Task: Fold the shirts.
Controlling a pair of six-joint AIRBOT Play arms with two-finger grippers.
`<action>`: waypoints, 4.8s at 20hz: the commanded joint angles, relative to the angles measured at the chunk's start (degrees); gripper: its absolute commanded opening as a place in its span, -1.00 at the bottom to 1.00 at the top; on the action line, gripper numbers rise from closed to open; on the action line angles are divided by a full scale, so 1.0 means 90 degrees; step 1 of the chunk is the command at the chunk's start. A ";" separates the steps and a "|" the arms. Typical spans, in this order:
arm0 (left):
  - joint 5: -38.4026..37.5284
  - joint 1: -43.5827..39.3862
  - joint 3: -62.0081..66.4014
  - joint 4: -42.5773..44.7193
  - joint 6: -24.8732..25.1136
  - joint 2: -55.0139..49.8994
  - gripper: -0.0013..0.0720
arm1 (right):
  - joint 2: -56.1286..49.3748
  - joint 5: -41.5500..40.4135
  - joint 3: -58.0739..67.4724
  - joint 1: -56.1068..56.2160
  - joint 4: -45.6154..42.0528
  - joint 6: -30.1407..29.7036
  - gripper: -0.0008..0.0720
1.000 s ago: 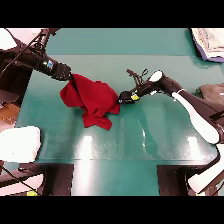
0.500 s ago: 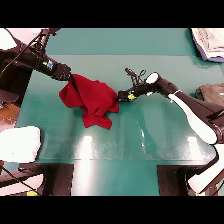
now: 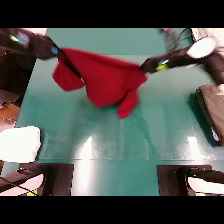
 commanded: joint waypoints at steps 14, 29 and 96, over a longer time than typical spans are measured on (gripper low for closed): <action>-0.0228 0.0005 -0.0542 -0.0602 0.0015 0.0780 -0.89 | 0.3198 0.1685 -0.0413 -0.0333 -0.0590 0.1270 -0.94; 0.1557 0.0007 -0.2492 0.0369 0.0345 -0.1809 -0.89 | -0.0287 -0.1600 -0.0962 -0.0432 -0.1552 0.1273 -0.37; 0.0590 0.1741 -0.4835 0.0670 0.0559 -0.0442 0.53 | -0.1654 0.3140 0.0542 -0.2562 0.0687 0.0517 -0.40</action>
